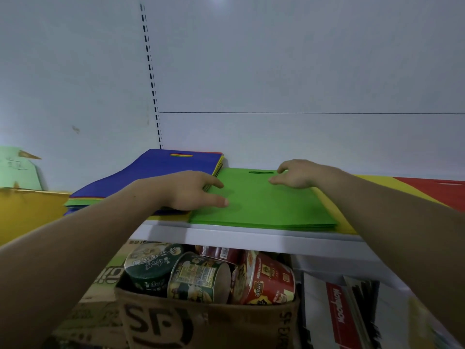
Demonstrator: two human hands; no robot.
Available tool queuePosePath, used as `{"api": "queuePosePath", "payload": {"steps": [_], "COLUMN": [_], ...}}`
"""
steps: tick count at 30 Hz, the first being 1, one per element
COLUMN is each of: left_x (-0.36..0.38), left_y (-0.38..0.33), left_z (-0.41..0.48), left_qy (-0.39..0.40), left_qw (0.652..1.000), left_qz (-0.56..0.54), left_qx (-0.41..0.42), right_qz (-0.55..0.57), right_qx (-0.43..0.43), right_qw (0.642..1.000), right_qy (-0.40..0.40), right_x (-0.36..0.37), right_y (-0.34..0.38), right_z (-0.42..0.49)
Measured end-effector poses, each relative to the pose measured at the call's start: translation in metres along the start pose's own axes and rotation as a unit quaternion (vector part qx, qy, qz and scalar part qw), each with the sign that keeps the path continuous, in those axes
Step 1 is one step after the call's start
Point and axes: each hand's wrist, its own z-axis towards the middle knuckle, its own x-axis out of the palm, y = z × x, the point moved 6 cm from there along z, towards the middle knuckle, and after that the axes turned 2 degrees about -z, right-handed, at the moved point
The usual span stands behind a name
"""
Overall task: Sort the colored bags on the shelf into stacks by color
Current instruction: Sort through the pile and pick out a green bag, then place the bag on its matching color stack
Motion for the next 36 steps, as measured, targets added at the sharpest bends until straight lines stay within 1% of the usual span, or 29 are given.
{"api": "queuePosePath", "payload": {"steps": [4, 7, 14, 17, 21, 25, 28, 30, 34, 36], "left_x": [-0.012, -0.017, -0.035, -0.04, -0.045, -0.045, -0.04, -0.037, -0.032, -0.031], "left_y": [0.019, 0.042, 0.115, 0.151, 0.196, 0.23, 0.246, 0.249, 0.248, 0.248], "left_z": [-0.011, -0.021, -0.04, -0.048, -0.054, -0.053, -0.047, -0.044, -0.041, -0.041], "left_qy": [-0.048, -0.053, -0.073, -0.069, -0.066, -0.084, -0.084, -0.073, -0.043, -0.036], "left_qw": [0.999, 0.998, 0.993, 0.993, 0.993, 0.987, 0.98, 0.98, 0.986, 0.986], "left_qz": [-0.013, -0.017, -0.036, -0.043, -0.048, -0.1, -0.151, -0.163, -0.147, -0.147], "left_qx": [-0.022, -0.043, -0.082, -0.087, -0.086, -0.091, -0.097, -0.087, -0.07, -0.073], "right_qz": [0.007, 0.015, 0.018, 0.029, 0.051, 0.052, 0.033, -0.001, -0.034, -0.009], "right_qx": [-0.035, -0.05, -0.044, -0.032, -0.011, 0.022, 0.066, 0.099, 0.141, 0.151], "right_qw": [0.999, 0.998, 0.998, 0.998, 0.998, 0.997, 0.994, 0.991, 0.988, 0.986], "right_qy": [-0.028, -0.037, -0.049, -0.046, -0.036, -0.052, -0.08, -0.091, -0.05, -0.062], "right_x": [-0.004, -0.003, -0.005, -0.002, 0.01, 0.019, 0.02, 0.02, 0.029, 0.028], "right_y": [0.032, 0.058, 0.121, 0.154, 0.194, 0.219, 0.219, 0.214, 0.205, 0.202], "right_z": [0.009, 0.013, 0.027, 0.037, 0.05, 0.059, 0.06, 0.058, 0.056, 0.056]}}
